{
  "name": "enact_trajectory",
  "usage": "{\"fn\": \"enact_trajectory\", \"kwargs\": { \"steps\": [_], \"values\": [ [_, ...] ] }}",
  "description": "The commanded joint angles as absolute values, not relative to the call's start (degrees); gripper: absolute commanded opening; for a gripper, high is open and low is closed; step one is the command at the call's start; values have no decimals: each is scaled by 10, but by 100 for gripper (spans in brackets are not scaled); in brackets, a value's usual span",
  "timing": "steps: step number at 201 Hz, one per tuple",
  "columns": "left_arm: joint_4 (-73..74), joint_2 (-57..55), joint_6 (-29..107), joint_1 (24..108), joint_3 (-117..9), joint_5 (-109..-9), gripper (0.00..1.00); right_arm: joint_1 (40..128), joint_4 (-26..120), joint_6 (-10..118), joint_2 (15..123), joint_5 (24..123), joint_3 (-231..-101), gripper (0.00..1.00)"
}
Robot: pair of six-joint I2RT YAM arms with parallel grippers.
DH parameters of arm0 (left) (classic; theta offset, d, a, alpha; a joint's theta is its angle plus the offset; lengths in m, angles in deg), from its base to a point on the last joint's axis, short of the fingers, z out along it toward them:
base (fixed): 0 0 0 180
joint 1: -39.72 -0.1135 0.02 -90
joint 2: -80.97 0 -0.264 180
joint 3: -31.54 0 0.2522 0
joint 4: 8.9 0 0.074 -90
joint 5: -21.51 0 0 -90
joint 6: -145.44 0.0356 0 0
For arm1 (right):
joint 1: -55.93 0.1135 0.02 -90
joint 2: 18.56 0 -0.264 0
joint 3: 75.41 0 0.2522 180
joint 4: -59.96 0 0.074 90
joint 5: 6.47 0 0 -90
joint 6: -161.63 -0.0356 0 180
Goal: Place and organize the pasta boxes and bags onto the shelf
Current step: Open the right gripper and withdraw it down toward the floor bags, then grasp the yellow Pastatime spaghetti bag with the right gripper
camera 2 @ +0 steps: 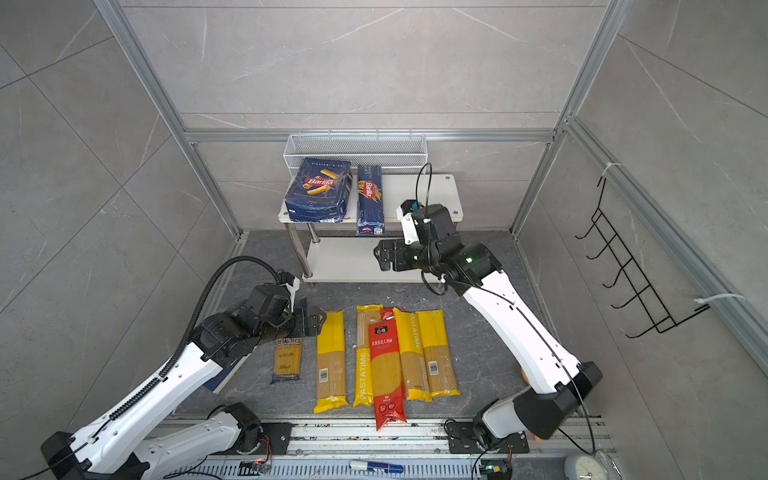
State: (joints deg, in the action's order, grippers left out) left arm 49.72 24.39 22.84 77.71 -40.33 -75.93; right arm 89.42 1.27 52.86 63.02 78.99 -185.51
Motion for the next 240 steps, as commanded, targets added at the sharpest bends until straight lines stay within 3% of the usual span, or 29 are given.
{"fn": "enact_trajectory", "kwargs": {
  "steps": [1, 84, 160, 240],
  "values": [
    [495, 261, 218, 779, -387, -763, 100, 900, 23, 503, 576, 790, -1766, 93],
    [447, 294, 153, 779, -277, -729, 100, 1003, 65, 398, 421, 839, -1427, 92],
    [412, 301, 122, 781, -219, -715, 100, 1047, 71, 313, 402, 886, -1294, 92],
    [401, 298, 125, 782, -219, -710, 100, 1051, 158, 267, 446, 833, -1203, 91]
  ]
}}
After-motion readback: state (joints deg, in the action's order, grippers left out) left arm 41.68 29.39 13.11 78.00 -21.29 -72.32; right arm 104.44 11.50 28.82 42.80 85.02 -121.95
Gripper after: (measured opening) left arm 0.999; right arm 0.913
